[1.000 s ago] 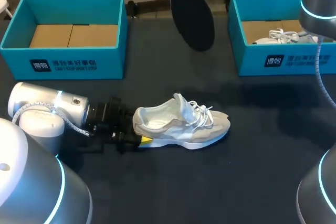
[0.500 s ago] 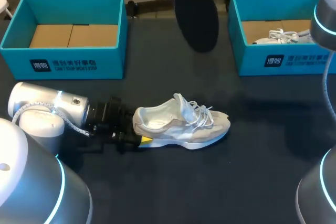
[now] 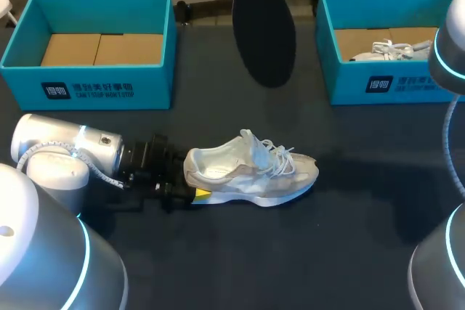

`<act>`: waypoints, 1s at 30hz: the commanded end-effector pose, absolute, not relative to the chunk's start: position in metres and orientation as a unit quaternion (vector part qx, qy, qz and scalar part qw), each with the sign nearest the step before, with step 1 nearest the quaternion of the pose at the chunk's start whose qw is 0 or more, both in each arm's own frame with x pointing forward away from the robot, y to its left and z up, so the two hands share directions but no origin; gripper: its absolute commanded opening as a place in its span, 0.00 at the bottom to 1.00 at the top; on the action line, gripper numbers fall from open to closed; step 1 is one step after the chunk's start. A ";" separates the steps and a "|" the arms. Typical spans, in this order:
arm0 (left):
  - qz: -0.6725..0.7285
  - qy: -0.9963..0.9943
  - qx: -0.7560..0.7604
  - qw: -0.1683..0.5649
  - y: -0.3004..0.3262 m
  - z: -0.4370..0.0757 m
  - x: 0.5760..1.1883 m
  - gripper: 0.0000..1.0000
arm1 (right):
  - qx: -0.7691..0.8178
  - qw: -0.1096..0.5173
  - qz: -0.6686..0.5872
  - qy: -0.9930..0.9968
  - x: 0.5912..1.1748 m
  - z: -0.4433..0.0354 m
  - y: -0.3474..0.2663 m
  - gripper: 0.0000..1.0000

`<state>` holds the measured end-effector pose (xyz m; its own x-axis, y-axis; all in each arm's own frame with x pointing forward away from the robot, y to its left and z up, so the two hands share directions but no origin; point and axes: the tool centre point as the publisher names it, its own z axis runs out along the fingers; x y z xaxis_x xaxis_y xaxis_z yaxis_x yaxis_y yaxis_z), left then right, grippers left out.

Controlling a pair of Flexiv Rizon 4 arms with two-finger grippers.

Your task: Take the shoe out of the shoebox, open the shoe tongue, remove and reinsert the insole, then place the shoe into the shoebox

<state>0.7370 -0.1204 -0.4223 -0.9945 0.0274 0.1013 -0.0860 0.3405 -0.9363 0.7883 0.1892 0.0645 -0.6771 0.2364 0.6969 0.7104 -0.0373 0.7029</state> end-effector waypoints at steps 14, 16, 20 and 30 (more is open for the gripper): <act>0.573 -0.818 0.018 0.049 -0.121 -0.424 0.737 0.00 | -0.389 0.187 -0.625 -0.650 0.742 0.046 0.178 0.00; 0.573 -0.818 0.018 0.049 -0.121 -0.424 0.737 0.00 | -0.390 0.187 -0.624 -0.651 0.739 0.046 0.177 0.00; 0.573 -0.818 0.018 0.049 -0.121 -0.424 0.737 0.00 | -0.387 0.188 -0.614 -0.662 0.730 0.045 0.174 0.00; 0.573 -0.818 0.018 0.049 -0.121 -0.424 0.737 0.00 | -0.372 0.180 -0.606 -0.680 0.711 0.035 0.164 0.00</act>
